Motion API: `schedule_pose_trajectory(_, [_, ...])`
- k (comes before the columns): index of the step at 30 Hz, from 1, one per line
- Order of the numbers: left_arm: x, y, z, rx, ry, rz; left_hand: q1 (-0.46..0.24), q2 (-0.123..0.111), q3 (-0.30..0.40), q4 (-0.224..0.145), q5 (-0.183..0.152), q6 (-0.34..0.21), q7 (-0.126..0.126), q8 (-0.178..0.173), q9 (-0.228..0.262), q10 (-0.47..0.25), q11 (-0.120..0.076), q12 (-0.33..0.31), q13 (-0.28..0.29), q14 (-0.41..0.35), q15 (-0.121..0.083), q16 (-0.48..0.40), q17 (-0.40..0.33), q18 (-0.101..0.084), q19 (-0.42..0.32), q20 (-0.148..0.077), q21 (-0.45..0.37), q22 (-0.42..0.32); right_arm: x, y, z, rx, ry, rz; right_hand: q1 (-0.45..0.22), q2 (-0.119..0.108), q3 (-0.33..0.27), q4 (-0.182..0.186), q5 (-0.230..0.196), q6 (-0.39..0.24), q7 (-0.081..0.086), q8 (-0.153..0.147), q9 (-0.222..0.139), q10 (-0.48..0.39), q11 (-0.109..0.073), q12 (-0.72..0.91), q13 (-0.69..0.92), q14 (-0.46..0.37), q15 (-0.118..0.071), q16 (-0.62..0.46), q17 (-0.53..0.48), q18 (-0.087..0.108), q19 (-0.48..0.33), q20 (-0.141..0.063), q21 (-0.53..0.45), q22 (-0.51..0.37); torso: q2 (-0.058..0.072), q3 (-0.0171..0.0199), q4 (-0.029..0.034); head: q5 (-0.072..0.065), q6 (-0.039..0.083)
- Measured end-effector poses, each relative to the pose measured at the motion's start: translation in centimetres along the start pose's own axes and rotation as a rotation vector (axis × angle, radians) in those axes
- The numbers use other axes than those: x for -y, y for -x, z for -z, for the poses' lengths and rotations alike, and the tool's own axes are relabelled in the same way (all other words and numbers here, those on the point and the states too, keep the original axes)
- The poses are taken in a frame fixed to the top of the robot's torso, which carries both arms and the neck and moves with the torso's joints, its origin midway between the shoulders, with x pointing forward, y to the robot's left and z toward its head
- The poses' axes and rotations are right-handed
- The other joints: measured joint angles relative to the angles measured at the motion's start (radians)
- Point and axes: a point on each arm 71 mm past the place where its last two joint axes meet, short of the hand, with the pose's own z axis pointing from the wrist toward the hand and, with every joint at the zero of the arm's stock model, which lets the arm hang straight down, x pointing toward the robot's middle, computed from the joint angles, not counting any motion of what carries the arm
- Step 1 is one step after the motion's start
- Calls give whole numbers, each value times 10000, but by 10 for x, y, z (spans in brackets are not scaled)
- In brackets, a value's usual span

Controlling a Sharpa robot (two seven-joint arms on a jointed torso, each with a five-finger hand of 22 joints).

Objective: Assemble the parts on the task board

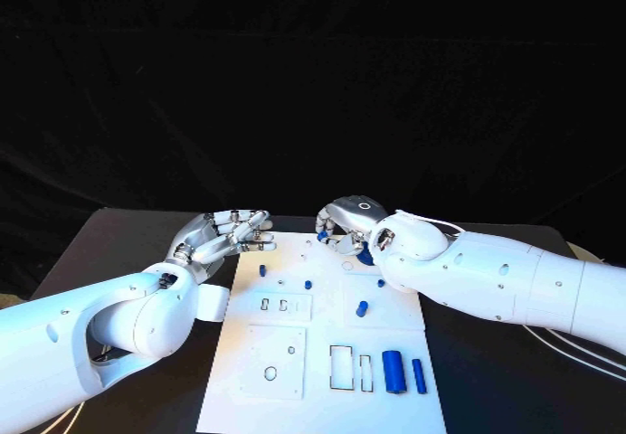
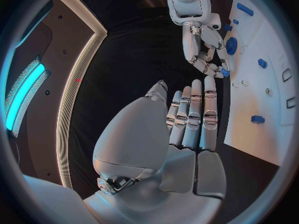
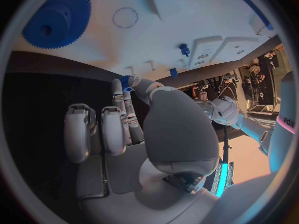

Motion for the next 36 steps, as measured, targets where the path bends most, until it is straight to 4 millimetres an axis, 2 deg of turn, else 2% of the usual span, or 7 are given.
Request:
schedule_pose_trajectory(8, [0,-2,-1,-52,18,35,0,0,0,0,0,0,0,-40,0,0,0,0,0,0,0,-60,14,0,0,0,-58,-10,-5,-5,-9,146,-50,-78,-28,-29,-2,0,-23,-1,-1,2,0,30,-11,-24,13,0,0,0,8,1,0,0,0,-1,21,1,29,41,-13])
schedule_pose_trajectory(15, [-1,-2,-1,-51,34,39,0,0,0,0,0,0,0,-40,1,0,0,0,0,0,0,-60,14,0,-1,0,-58,-9,-6,-9,-11,112,-104,-125,-56,-57,-2,0,-37,-17,-18,58,0,31,-10,-24,23,0,0,39,20,1,0,0,0,-2,29,4,18,86,-23])
schedule_pose_trajectory(29, [-1,-2,-2,-44,44,42,1,0,-1,0,0,0,0,-40,2,0,0,0,0,0,0,-60,12,0,0,-1,-58,-8,-9,-15,-12,-3,-68,-231,-107,-110,-4,-2,7,-35,-35,98,0,26,-4,-25,21,-1,1,39,47,3,-1,0,-1,-4,50,5,3,90,-31])
schedule_pose_trajectory(36, [-1,-2,-3,-38,42,38,0,0,-1,0,0,0,0,-39,-9,0,0,0,1,0,0,-60,23,0,-1,0,-58,-21,-13,-17,-14,-27,16,-301,-120,-123,-5,-3,8,-52,-53,135,0,25,-4,-25,19,-1,1,38,46,3,-1,1,-1,-5,59,5,18,96,-38])
